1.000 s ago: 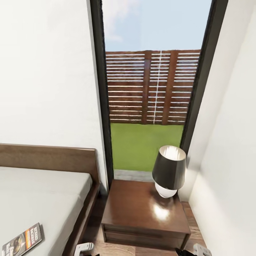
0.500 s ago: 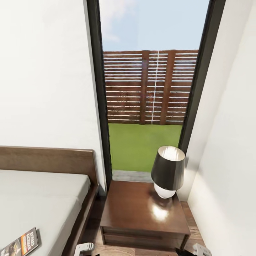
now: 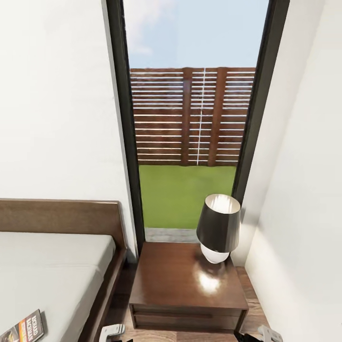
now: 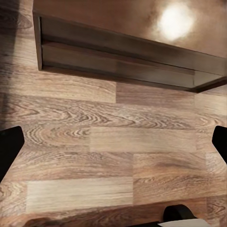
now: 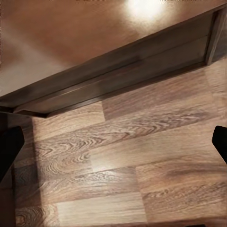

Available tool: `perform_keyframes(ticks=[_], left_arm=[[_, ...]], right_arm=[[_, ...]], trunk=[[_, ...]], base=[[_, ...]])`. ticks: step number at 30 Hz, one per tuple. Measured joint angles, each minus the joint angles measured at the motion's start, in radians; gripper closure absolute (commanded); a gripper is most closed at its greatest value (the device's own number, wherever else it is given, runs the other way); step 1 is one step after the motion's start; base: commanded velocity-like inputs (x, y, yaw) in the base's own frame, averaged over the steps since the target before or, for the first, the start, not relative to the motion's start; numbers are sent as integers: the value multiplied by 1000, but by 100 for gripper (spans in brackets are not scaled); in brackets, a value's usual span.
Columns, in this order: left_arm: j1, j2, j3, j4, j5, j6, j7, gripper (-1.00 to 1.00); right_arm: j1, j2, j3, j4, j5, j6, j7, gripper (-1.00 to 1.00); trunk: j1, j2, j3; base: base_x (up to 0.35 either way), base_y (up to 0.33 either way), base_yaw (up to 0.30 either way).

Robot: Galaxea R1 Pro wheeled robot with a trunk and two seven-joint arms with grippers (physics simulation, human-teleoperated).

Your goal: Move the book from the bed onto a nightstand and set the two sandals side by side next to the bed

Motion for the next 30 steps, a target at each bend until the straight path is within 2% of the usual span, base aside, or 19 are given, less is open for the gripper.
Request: perform_keyframes(ticks=[8, 30], left_arm=[[0, 0, 0, 0, 0, 0, 0, -100], [0, 0, 0, -1, 0, 0, 0, -100]], right_arm=[[0, 0, 0, 0, 1, 0, 3, -100], [0, 0, 0, 0, 0, 0, 2, -100]], trunk=[[0, 0, 0], [0, 0, -14]], base=[[0, 0, 53], [0, 0, 255]])
